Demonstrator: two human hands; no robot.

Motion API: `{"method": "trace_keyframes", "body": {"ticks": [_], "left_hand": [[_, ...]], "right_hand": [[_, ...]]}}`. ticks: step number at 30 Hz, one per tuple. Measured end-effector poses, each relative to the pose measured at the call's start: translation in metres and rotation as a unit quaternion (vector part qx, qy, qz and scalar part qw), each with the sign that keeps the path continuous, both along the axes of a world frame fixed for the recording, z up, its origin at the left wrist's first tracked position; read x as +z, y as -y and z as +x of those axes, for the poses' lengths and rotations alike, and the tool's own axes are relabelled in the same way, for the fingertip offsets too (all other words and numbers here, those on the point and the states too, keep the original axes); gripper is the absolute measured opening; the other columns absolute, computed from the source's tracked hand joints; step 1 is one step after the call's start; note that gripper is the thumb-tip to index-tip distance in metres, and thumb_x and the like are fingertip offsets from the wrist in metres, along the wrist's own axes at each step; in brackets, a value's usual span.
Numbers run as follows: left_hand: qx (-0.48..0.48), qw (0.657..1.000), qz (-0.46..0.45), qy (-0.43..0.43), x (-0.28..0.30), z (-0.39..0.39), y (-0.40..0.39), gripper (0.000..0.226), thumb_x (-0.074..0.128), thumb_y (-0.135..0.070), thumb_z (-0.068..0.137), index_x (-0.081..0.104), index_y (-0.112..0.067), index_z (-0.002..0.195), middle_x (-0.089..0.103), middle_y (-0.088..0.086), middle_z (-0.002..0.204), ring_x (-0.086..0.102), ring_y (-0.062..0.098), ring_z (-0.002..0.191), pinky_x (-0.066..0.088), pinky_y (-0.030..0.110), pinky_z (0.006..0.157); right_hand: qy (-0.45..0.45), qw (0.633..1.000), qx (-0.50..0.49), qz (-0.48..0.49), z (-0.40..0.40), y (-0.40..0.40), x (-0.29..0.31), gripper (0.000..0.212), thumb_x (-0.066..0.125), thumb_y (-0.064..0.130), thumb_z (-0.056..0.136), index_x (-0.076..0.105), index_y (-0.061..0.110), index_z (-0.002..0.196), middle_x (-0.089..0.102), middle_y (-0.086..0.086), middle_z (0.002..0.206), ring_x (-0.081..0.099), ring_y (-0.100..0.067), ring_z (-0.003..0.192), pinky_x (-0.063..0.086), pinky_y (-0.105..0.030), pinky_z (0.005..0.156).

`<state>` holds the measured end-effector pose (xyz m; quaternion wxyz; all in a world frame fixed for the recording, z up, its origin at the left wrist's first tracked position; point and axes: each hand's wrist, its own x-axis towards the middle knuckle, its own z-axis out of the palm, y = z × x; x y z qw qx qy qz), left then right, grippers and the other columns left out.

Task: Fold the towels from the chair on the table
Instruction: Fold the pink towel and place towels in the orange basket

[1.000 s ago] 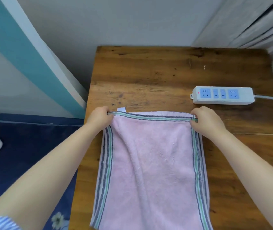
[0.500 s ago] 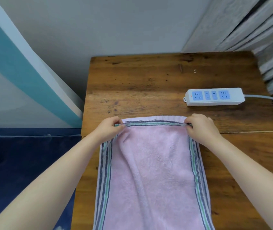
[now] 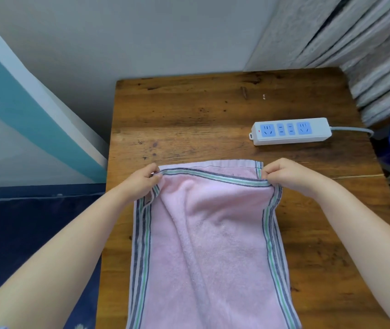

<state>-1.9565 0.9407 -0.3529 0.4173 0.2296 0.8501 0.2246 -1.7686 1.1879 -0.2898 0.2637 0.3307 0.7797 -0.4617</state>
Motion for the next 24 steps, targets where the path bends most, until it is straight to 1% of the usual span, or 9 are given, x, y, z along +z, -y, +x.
{"method": "trace_keyframes", "body": {"ticks": [4,6,8,11,14,17,19,21,24], "left_hand": [[0.118,0.992,0.031,0.018,-0.009,-0.003,0.005,0.027,0.044,-0.013,0.093,0.041,-0.017,0.067,0.041,0.002,0.066,0.036,0.016,0.061,0.026,0.029,0.056],[0.189,0.981,0.044,0.015,-0.013,-0.009,0.008,0.026,0.046,-0.013,0.092,0.043,-0.016,0.066,0.045,0.003,0.067,0.041,0.018,0.064,0.030,0.029,0.056],[0.203,0.979,0.021,-0.015,-0.015,-0.014,0.009,0.023,0.050,-0.016,0.090,0.046,-0.018,0.067,0.049,0.003,0.069,0.046,0.018,0.065,0.034,0.027,0.055],[0.118,0.982,-0.057,-0.134,-0.018,-0.019,0.007,0.020,0.053,-0.021,0.088,0.049,-0.018,0.069,0.051,0.000,0.072,0.047,0.015,0.065,0.034,0.025,0.052],[0.044,0.976,-0.086,-0.197,-0.021,-0.021,0.003,0.013,0.051,-0.023,0.090,0.056,-0.012,0.085,0.050,0.005,0.090,0.048,0.020,0.083,0.038,0.027,0.068],[-0.044,0.970,-0.080,-0.225,-0.022,-0.020,0.004,0.020,0.052,-0.023,0.090,0.061,-0.007,0.097,0.054,0.009,0.106,0.048,0.027,0.104,0.039,0.032,0.080],[-0.094,0.961,-0.074,-0.250,-0.022,-0.019,0.006,0.020,0.054,-0.025,0.089,0.062,-0.008,0.095,0.057,0.007,0.116,0.047,0.026,0.109,0.040,0.034,0.085],[-0.129,0.950,-0.082,-0.272,-0.022,-0.017,0.007,0.020,0.054,-0.028,0.089,0.062,-0.011,0.093,0.060,0.005,0.109,0.046,0.024,0.106,0.040,0.032,0.084],[-0.160,0.941,-0.112,-0.278,-0.019,-0.017,0.006,0.022,0.055,-0.032,0.088,0.062,-0.012,0.093,0.060,0.005,0.102,0.045,0.024,0.103,0.038,0.031,0.083]], "right_hand": [[0.009,0.994,-0.094,0.055,-0.006,-0.010,-0.012,0.025,0.045,0.004,0.085,0.053,0.006,0.061,0.050,-0.009,0.071,0.046,-0.017,0.069,0.037,-0.026,0.059],[0.017,0.986,-0.071,0.149,-0.011,-0.011,-0.022,0.020,0.050,0.008,0.085,0.060,0.012,0.069,0.057,-0.004,0.078,0.050,-0.016,0.073,0.039,-0.025,0.058],[0.028,0.973,-0.036,0.224,-0.016,-0.010,-0.031,0.013,0.052,0.010,0.086,0.063,0.012,0.080,0.058,-0.004,0.085,0.051,-0.017,0.078,0.039,-0.026,0.063],[0.045,0.955,-0.008,0.294,-0.018,-0.006,-0.047,0.012,0.054,0.013,0.087,0.065,0.012,0.092,0.060,-0.008,0.101,0.052,-0.021,0.086,0.043,-0.029,0.067],[0.019,0.944,0.027,0.327,-0.017,-0.002,-0.061,0.025,0.055,0.008,0.086,0.063,0.007,0.110,0.049,-0.009,0.125,0.044,-0.025,0.115,0.043,-0.033,0.087],[0.012,0.942,0.077,0.327,-0.018,-0.001,-0.066,0.033,0.053,0.005,0.086,0.057,0.003,0.119,0.043,-0.009,0.134,0.040,-0.025,0.122,0.042,-0.033,0.094],[0.013,0.944,0.099,0.314,-0.022,0.000,-0.064,0.029,0.054,0.006,0.085,0.059,0.003,0.114,0.046,-0.008,0.129,0.045,-0.025,0.116,0.044,-0.032,0.089],[0.032,0.945,0.119,0.303,-0.026,0.000,-0.060,0.011,0.055,0.009,0.084,0.063,0.011,0.091,0.052,-0.009,0.112,0.051,-0.023,0.099,0.046,-0.028,0.074],[0.051,0.946,0.142,0.287,-0.029,-0.002,-0.051,0.027,0.054,0.013,0.082,0.046,0.024,0.058,0.052,-0.007,0.089,0.052,-0.022,0.085,0.035,-0.022,0.055]]}}
